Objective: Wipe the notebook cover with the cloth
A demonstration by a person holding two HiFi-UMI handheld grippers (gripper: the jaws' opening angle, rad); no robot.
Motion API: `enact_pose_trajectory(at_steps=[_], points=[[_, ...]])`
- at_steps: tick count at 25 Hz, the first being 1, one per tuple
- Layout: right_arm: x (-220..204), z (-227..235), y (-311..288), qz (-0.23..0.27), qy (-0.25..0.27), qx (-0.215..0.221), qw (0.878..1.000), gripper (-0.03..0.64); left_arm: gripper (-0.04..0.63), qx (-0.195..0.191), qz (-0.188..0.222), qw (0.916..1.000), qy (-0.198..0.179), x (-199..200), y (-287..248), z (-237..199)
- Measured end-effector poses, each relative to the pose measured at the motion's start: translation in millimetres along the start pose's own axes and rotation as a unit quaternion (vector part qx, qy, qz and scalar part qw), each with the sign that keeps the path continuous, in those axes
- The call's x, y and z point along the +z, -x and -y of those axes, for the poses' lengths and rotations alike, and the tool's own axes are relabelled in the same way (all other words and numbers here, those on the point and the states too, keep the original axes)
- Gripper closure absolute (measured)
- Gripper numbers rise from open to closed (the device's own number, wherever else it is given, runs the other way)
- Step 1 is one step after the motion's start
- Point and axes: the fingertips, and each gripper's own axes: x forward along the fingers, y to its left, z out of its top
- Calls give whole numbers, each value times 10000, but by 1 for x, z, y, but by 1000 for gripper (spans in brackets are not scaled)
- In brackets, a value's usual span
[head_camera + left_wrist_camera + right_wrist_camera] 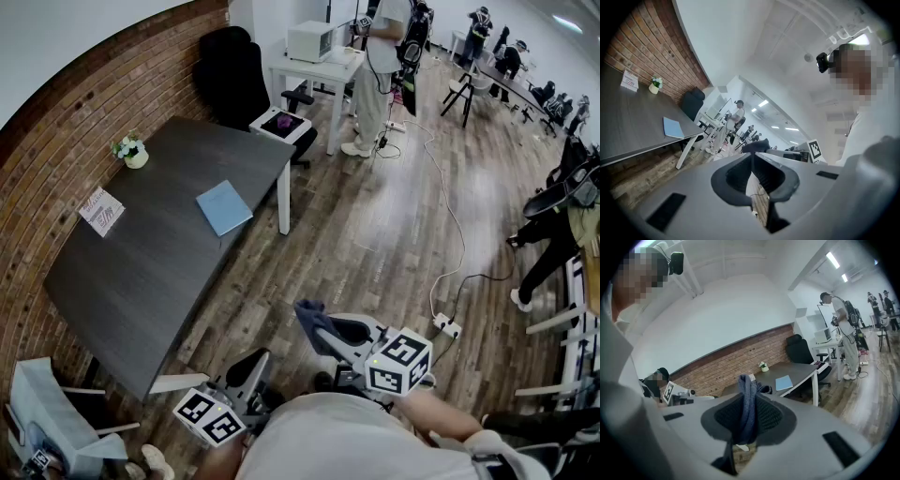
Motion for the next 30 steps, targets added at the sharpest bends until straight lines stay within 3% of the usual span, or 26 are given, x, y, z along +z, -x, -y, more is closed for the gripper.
enact_pose_trajectory(at_steps=[13, 30], points=[[-6, -6, -16, -109, -15, -92, 9999, 535, 568, 32, 57, 9998, 172, 6, 14, -20], [-3, -29, -48, 144, -263, -254, 9992, 534, 568, -69, -10, 9997, 229, 15, 49, -44]])
